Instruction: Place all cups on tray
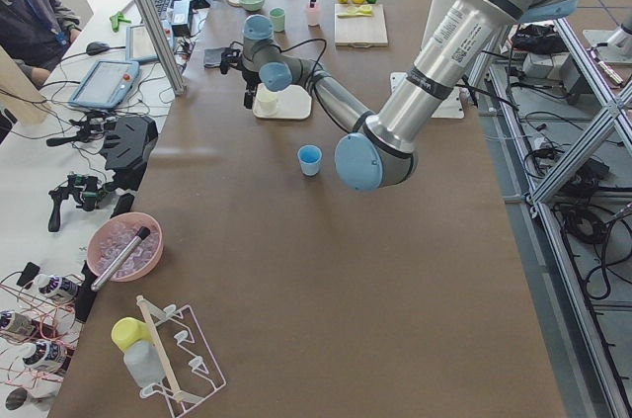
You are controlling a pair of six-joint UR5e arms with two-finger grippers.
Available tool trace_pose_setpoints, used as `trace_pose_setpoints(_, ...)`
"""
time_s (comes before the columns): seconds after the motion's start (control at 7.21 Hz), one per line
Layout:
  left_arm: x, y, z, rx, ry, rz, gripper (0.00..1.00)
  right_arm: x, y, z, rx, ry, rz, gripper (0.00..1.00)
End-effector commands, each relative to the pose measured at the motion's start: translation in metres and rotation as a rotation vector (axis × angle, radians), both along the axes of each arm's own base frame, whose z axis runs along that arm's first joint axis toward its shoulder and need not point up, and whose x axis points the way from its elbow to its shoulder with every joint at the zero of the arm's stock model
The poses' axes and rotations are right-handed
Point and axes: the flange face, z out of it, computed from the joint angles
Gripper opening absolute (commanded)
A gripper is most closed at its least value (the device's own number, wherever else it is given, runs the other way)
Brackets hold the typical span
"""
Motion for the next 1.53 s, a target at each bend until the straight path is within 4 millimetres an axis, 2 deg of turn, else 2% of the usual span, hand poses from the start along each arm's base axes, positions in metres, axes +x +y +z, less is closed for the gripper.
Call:
trace_pose_setpoints(0.0,-0.001,0.000,0.003,0.001,-0.004,-0.002,0.98,-0.013,0.002,0.005,0.000,0.014,-0.016,0.09)
trace_pose_setpoints(0.14,0.000,0.000,0.004,-0.002,-0.006,0.000,0.98,-0.015,0.003,0.004,-0.001,0.011,-0.017,0.00)
trace_pose_setpoints(0.28,0.000,-0.001,0.005,-0.002,-0.006,0.000,0.98,-0.015,0.003,-0.005,0.010,-0.002,-0.018,0.00)
trace_pose_setpoints(0.55,0.000,0.000,0.006,-0.003,-0.007,0.000,0.98,-0.029,-0.010,-0.061,0.062,-0.081,-0.032,0.00)
trace_pose_setpoints(0.69,0.000,0.000,0.008,-0.003,-0.007,0.000,0.98,-0.046,-0.028,-0.099,0.035,-0.115,0.000,0.00)
trace_pose_setpoints(0.83,-0.003,0.002,0.015,0.000,-0.013,0.005,0.98,-0.078,-0.048,-0.157,-0.041,-0.133,0.061,0.00)
trace_pose_setpoints(0.97,-0.009,0.001,0.023,0.040,-0.033,0.030,0.99,-0.111,-0.049,-0.199,-0.073,-0.144,0.066,0.00)
trace_pose_setpoints(1.25,-0.048,-0.004,0.053,0.067,-0.068,0.030,0.99,-0.177,-0.032,-0.261,-0.108,-0.150,0.114,0.00)
trace_pose_setpoints(1.39,-0.058,-0.004,0.068,0.104,-0.098,0.059,1.00,-0.211,-0.032,-0.285,-0.129,-0.156,0.129,0.00)
